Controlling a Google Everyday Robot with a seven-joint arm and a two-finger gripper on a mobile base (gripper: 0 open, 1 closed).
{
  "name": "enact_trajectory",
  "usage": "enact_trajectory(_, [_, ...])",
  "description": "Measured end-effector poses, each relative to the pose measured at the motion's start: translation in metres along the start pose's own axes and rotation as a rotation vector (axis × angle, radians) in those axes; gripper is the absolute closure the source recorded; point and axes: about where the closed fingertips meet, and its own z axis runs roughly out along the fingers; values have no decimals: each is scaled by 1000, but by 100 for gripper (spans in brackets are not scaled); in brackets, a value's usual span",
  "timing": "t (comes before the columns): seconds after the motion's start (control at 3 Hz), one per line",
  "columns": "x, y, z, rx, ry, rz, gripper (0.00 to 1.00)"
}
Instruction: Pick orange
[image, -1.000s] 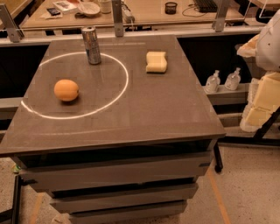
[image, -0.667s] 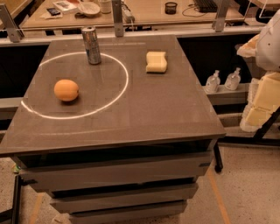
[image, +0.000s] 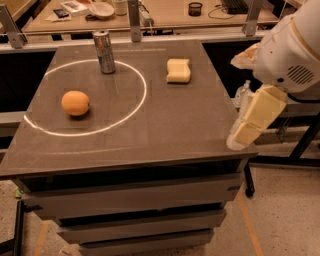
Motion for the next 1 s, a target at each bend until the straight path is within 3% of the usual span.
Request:
enact_trajectory(0.33, [-40, 9, 26, -31, -132, 7, 0])
enact_trajectory(1.0, [-124, -9, 64, -9, -286, -33, 0])
